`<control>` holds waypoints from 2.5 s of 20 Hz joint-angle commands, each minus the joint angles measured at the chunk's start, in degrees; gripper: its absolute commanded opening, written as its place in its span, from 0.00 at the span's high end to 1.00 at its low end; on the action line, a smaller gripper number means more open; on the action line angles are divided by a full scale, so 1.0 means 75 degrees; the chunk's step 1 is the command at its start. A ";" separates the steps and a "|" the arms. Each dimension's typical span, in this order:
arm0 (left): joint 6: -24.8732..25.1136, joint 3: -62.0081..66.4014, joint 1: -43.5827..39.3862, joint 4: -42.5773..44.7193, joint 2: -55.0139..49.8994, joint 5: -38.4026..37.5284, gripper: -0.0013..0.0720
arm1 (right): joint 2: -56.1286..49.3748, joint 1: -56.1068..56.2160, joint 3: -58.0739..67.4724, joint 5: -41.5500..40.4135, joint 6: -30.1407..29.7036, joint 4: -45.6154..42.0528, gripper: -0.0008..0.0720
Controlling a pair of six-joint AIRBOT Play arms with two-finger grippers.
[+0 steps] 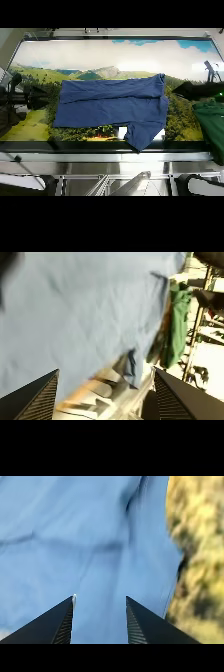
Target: Fold the shirts.
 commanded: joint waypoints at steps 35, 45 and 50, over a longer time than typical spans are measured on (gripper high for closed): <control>0.0035 -0.2646 -0.1378 0.1594 0.1151 -0.2964 0.94 | 0.4287 -0.0096 -0.5595 -0.1253 0.1169 -0.0061 0.26; 0.0041 -0.2646 -0.1378 0.1591 0.1151 -0.2973 0.94 | 0.1288 0.1157 -0.5598 -0.1836 -0.0985 0.3366 0.40; 0.0035 -0.2640 -0.1276 0.1568 0.1160 -0.2634 0.94 | 0.1655 0.0965 -0.5595 -0.0729 -0.1658 0.3917 0.95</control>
